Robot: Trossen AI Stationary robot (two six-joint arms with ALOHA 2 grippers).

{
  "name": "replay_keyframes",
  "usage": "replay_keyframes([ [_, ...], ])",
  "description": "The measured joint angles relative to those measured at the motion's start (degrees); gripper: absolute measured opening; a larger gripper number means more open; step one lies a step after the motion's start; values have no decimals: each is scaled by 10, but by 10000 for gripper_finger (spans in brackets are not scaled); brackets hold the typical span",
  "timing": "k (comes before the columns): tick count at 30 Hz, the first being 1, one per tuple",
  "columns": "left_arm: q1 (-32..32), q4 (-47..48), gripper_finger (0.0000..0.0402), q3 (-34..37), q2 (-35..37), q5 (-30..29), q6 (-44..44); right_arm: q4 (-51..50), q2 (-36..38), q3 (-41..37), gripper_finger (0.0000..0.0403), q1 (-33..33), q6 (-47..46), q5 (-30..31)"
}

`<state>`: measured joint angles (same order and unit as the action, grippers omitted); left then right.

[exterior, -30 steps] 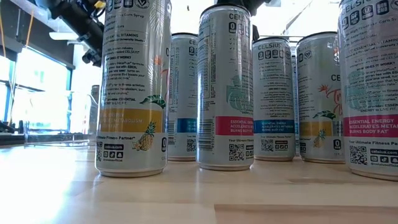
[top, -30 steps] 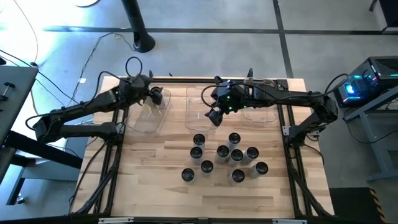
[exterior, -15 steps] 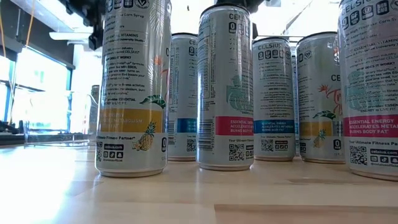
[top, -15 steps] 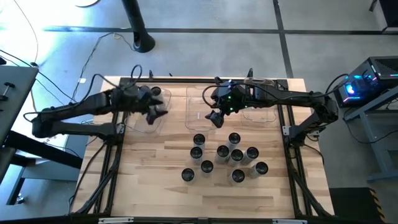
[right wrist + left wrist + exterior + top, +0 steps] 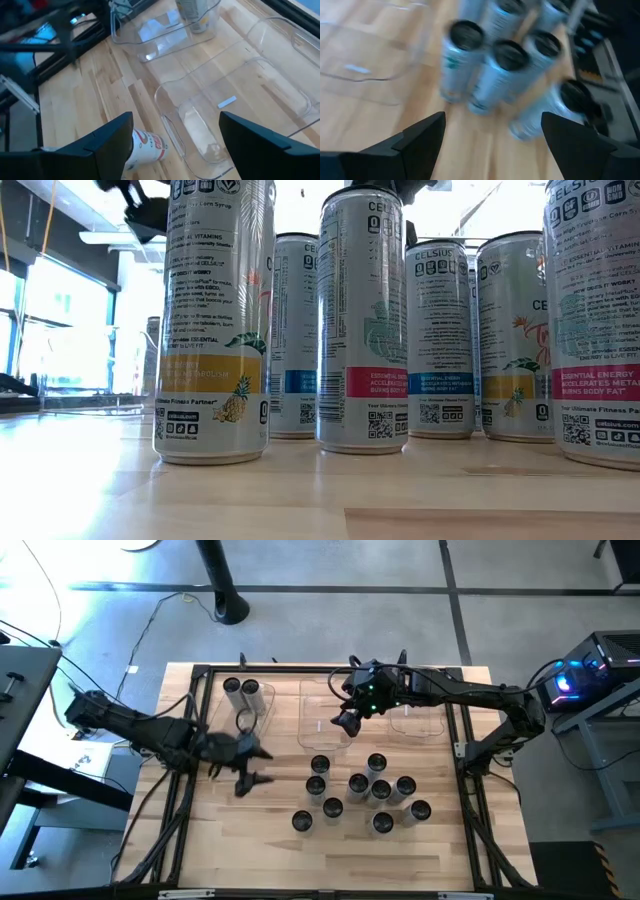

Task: Sort soda cans
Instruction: Put the white-yellow soda can into the top left transparent bin

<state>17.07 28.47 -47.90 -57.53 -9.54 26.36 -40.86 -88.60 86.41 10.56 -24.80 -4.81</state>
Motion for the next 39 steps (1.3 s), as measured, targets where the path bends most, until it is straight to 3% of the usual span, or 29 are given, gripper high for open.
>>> replay_keyframes([
  [7,85,-27,323,0,2,-37,-70,0,1,0,291,-1,-54,-3],
  [12,113,-57,323,-10,-17,-55,-152,-23,21,0,291,-11,-61,-19],
  [21,151,-5,323,-130,-139,-113,-149,-102,63,0,291,-49,-22,25],
  [29,181,19,323,-204,-261,-105,42,-133,77,0,291,-78,58,29],
  [39,193,48,323,-233,-326,-182,47,-132,77,0,291,-81,69,29],
])
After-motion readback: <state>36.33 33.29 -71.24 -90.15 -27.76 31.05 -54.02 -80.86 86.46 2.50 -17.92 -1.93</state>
